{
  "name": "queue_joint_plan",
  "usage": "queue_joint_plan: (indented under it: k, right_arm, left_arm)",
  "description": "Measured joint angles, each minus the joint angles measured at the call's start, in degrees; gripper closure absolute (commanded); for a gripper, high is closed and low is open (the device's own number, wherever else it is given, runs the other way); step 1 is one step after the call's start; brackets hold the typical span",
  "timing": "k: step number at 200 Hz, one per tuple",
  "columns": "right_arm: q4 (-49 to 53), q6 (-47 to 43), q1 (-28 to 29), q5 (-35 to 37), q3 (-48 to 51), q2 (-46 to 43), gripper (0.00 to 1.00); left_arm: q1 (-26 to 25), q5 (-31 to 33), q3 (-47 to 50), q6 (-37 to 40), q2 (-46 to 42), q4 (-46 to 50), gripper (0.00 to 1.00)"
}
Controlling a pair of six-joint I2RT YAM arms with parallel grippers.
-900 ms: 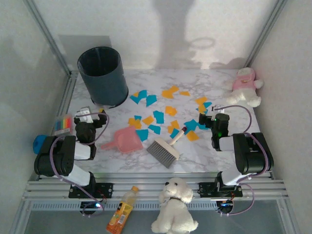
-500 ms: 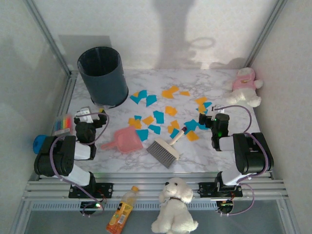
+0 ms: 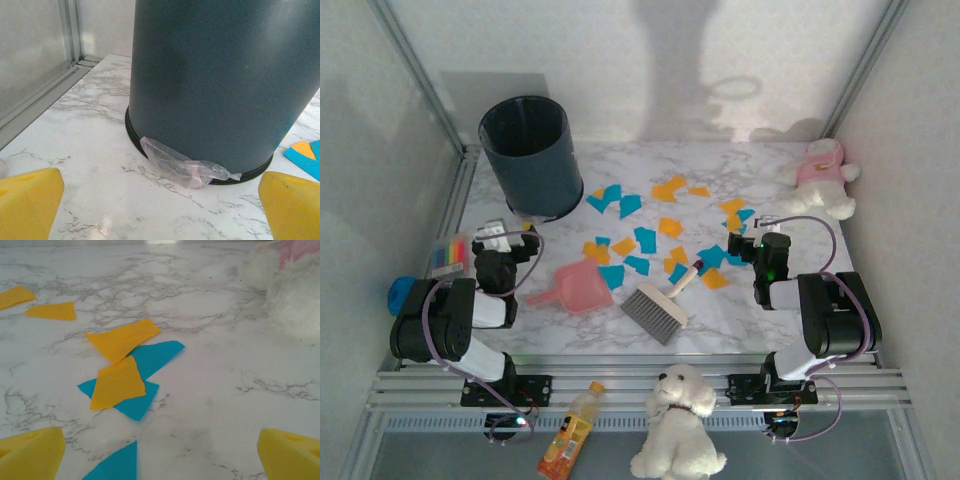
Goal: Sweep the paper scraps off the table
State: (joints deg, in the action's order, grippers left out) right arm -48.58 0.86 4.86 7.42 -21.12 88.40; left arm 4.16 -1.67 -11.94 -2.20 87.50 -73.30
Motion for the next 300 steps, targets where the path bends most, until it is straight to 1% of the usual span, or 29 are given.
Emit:
queue_joint_plan:
  k: [38, 65, 87, 107, 144, 165, 188, 212, 250, 282, 300]
  right_arm:
    - [0.9, 0.0, 0.0, -0.2, 0.0, -0.5, 0.01]
    - [3.8, 0.0, 0.0, -0.2, 0.0, -4.0, 0.01]
    - [7.6, 0.5, 0.0, -0.1, -0.6, -7.7, 0.01]
    - [13.9, 1.6, 0.0, 0.0, -2.4, -11.6, 0.01]
    - [29.9, 6.1, 0.0, 0.5, -8.3, -18.7, 0.01]
    - [39.6, 9.9, 0.0, 0.3, -12.1, -21.2, 0.01]
    - [48.7, 13.2, 0.0, -1.6, -15.2, -22.2, 0.01]
    - [55.5, 15.3, 0.0, -4.9, -16.0, -23.0, 0.01]
    - [62.7, 17.2, 0.0, -10.2, -16.0, -24.5, 0.01]
    - [66.1, 17.6, 0.0, -12.9, -16.0, -26.0, 0.01]
    - [66.8, 17.6, 0.0, -13.8, -16.0, -26.3, 0.01]
  left_arm:
    - [0.0, 0.7, 0.0, -0.4, -1.3, 1.6, 0.0]
    - [0.0, 2.8, -0.1, -1.6, -6.7, 5.7, 0.01]
    - [-0.1, 4.4, -1.2, -3.5, -12.7, 11.8, 0.0]
    - [-0.3, 6.1, -3.0, -5.7, -18.5, 19.4, 0.01]
    - [-0.4, 8.6, -10.0, -12.2, -27.3, 38.6, 0.0]
    - [-0.6, 8.1, -15.8, -16.3, -28.3, 50.2, 0.0]
    - [-1.7, 5.0, -21.1, -19.5, -27.5, 61.3, 0.01]
    - [-4.8, 1.0, -25.0, -20.5, -25.1, 70.9, 0.0]
    - [-13.2, -3.7, -30.0, -18.8, -21.0, 83.4, 0.0]
    - [-20.9, -5.2, -33.5, -16.2, -18.1, 88.7, 0.05]
    - [-26.0, -5.0, -34.1, -14.2, -16.3, 89.5, 0.1]
